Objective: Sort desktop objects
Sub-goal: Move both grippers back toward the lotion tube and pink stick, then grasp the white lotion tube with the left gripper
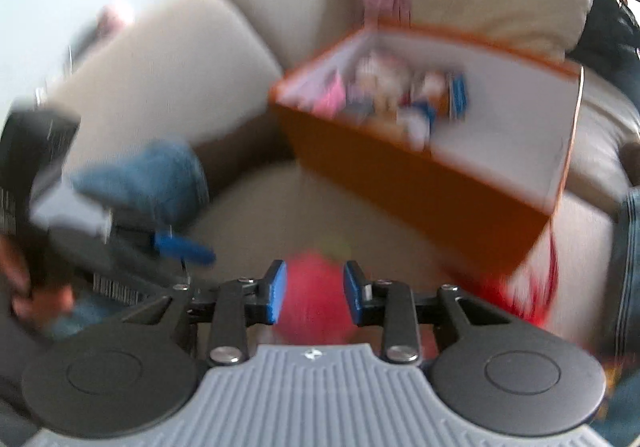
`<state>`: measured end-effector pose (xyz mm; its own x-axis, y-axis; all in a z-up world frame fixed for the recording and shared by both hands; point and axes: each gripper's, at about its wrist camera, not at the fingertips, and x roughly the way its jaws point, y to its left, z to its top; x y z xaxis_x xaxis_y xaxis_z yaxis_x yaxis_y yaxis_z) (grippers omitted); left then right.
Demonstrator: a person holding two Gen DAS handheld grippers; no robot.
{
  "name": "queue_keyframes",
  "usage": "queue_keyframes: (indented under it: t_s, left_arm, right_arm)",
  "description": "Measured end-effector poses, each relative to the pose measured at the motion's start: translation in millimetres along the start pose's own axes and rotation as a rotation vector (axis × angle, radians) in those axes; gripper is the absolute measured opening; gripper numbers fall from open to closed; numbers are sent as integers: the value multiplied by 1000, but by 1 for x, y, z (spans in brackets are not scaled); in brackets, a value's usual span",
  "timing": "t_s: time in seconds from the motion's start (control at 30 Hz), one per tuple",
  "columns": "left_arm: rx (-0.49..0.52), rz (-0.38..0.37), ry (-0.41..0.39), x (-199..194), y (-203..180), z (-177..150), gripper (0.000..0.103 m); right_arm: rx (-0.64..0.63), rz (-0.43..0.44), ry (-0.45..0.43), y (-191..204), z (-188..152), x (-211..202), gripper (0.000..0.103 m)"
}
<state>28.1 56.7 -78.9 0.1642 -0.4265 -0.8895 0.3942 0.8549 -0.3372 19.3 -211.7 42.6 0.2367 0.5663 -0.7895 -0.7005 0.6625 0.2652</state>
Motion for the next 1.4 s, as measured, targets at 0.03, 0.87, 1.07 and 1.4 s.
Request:
queue_keyframes:
  t_s: [0.03, 0.87, 1.07, 1.4]
  left_arm:
    - [0, -3, 14, 5, 0, -3, 73]
    - [24, 51, 95, 66, -9, -26, 87]
    - [42, 44, 86, 66, -13, -25, 80]
    - [18, -53, 79, 51, -5, -26, 41]
  right_arm:
    - [11, -4, 25, 0, -10, 3, 31]
    - [247, 4, 239, -25, -68, 62, 33]
    - [254, 9, 234, -25, -69, 63, 34]
    - [263, 11, 242, -25, -67, 68, 35]
